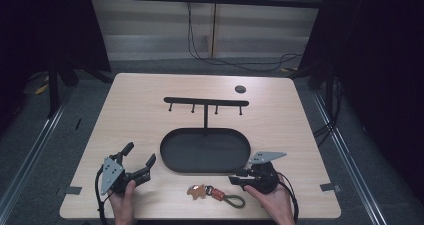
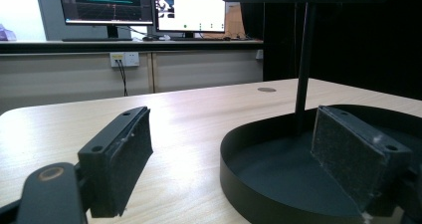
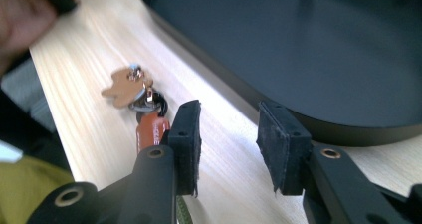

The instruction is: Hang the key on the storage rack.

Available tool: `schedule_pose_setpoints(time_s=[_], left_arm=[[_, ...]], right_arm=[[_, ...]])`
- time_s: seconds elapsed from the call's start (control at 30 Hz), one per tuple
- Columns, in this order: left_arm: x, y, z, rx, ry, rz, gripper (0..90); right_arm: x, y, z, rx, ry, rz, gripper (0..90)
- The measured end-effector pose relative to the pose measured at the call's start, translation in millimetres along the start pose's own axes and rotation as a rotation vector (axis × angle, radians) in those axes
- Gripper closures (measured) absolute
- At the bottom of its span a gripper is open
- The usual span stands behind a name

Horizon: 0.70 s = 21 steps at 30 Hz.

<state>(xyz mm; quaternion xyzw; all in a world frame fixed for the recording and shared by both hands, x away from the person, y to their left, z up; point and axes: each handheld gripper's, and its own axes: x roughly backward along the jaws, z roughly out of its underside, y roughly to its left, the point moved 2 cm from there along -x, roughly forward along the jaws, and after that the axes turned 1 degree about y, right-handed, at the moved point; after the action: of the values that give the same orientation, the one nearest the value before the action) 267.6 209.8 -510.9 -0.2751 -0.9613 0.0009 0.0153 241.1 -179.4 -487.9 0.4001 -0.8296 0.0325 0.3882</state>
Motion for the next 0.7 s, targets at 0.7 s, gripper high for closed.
schedule_pose_setpoints(time_s=[0.7], left_arm=[[0.0, 0.0, 0.0, 0.0, 0.0, 0.0, 15.8]], right_arm=[[2.0, 3.3, -20.1, 0.079, 0.39, -0.05, 63.7]])
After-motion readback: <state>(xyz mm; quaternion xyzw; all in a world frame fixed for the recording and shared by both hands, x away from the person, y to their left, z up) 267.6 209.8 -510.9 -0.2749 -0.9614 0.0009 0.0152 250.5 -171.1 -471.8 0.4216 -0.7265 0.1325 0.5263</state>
